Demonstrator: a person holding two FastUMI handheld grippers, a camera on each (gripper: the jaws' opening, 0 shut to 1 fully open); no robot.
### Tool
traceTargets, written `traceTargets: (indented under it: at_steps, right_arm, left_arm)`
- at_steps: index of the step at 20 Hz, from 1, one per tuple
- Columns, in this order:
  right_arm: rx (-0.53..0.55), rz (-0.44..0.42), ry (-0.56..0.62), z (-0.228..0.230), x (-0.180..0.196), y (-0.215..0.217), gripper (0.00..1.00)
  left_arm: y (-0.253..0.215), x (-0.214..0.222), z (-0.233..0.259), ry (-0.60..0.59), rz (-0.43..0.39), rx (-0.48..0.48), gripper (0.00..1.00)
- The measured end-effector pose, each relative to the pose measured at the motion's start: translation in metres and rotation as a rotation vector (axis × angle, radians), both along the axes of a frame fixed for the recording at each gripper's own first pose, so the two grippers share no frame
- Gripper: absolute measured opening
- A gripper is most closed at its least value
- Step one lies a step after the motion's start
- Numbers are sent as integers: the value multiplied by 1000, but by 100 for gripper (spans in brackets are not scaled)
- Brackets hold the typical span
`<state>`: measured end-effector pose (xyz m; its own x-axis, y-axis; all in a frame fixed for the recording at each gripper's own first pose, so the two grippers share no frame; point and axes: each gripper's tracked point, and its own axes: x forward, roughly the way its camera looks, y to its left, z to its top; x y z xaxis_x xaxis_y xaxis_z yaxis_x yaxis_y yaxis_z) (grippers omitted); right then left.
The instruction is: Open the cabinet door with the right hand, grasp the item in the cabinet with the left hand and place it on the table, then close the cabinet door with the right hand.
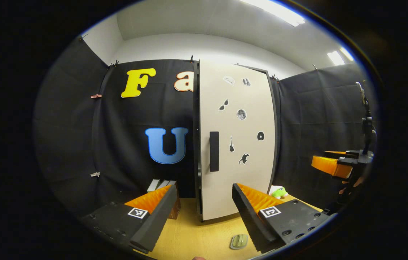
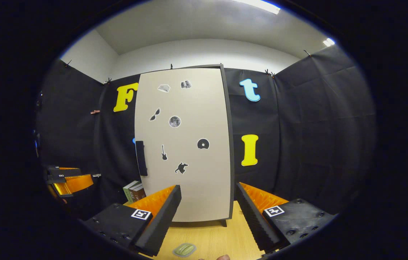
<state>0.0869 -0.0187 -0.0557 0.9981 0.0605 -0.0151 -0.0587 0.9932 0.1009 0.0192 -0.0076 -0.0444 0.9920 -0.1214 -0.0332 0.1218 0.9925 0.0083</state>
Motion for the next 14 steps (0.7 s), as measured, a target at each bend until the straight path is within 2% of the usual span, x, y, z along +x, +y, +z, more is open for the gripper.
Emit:
traceTargets:
  at_steps: [14]
  right_arm:
    - [4, -7, -4, 2, -3, -4, 97]
  left_arm:
    - [-7, -1, 1, 0, -7, 8, 97]
